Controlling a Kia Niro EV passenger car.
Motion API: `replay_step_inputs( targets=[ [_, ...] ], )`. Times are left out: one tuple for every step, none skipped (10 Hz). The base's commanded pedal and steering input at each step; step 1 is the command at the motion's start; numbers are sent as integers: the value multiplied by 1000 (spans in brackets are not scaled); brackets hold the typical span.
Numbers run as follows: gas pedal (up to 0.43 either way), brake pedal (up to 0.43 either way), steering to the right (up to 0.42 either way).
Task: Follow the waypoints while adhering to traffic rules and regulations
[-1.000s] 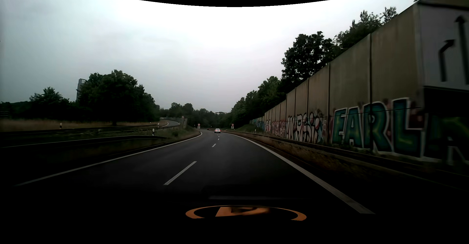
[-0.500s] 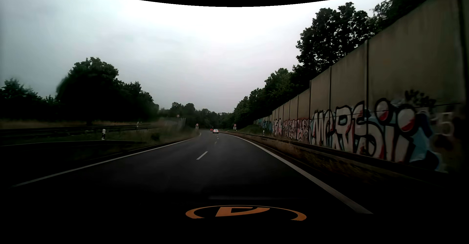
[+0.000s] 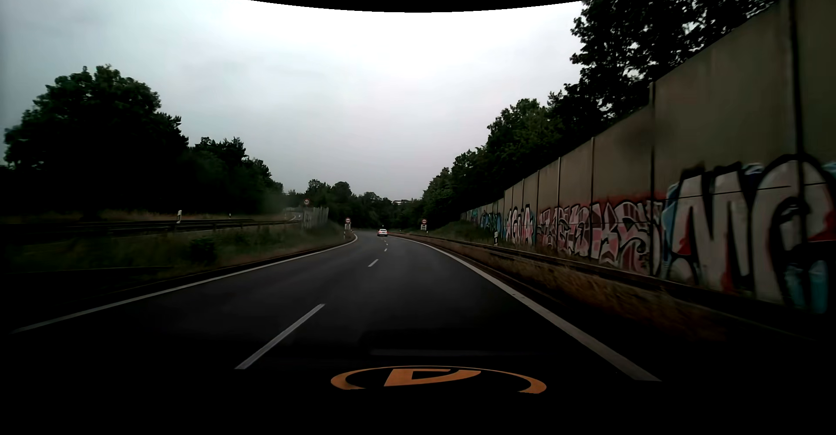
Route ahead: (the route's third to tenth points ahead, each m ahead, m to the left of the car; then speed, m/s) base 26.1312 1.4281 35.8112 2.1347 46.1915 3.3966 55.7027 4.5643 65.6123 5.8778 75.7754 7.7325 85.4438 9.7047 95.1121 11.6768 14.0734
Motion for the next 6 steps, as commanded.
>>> replay_step_inputs(
  targets=[
    [0, 0, -12],
    [0, 0, -12],
    [0, 0, -12],
    [0, 0, -12],
    [0, 0, -12],
    [0, 0, -12]
  ],
)
